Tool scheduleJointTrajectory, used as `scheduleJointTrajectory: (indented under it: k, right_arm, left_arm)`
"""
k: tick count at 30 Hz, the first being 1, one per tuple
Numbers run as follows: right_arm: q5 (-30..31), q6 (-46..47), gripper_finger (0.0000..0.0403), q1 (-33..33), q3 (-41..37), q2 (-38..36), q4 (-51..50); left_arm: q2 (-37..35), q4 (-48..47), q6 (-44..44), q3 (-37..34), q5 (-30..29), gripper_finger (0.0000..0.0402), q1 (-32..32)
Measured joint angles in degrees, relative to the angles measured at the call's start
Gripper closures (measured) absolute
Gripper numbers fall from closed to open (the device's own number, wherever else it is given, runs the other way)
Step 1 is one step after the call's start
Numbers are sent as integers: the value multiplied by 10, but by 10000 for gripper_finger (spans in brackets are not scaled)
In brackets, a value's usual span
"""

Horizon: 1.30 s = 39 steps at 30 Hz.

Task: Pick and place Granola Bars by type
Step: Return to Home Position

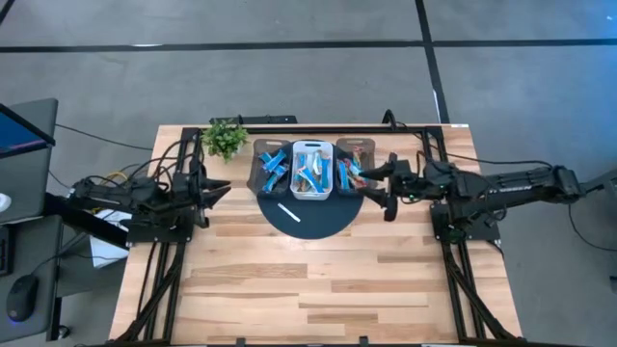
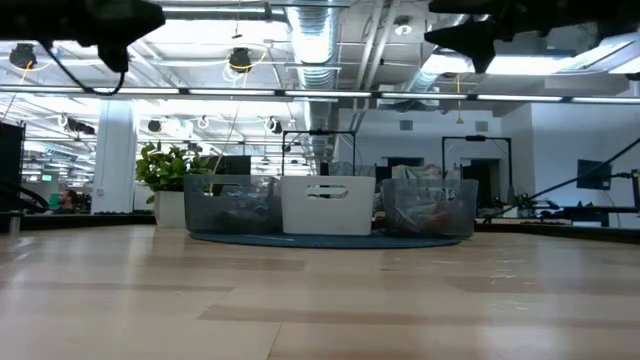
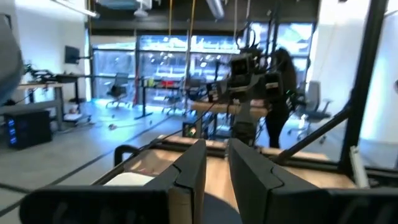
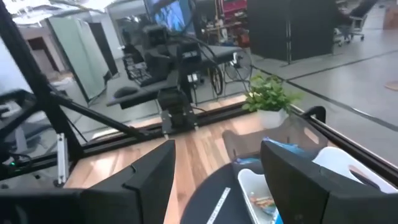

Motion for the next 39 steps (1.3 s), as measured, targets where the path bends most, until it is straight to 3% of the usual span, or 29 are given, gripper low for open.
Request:
scheduleJointTrajectory:
  k: [5, 11, 17, 25, 34, 39]
  right_arm:
    - [4, 4, 173, 8, -48, -50, 19]
    - [42, 32, 173, 13, -138, -130, 99]
    - [84, 35, 173, 41, -186, -195, 109]
    - [169, 64, 173, 101, -252, -229, 141]
    - [229, 59, 173, 144, -293, -228, 230]
    - [229, 40, 173, 145, -293, -237, 227]
  left_arm:
    - [-78, -3, -7, -44, 17, 338, 0]
    - [-70, -28, -29, -53, 12, 338, 0]
    - [-77, -25, -44, -76, 11, 338, 0]
    - [-74, -20, -111, -120, 15, 338, -2]
    - [-76, 91, 9, -121, 13, 338, 10]
    - [-76, 90, 17, -121, -4, 338, 36]
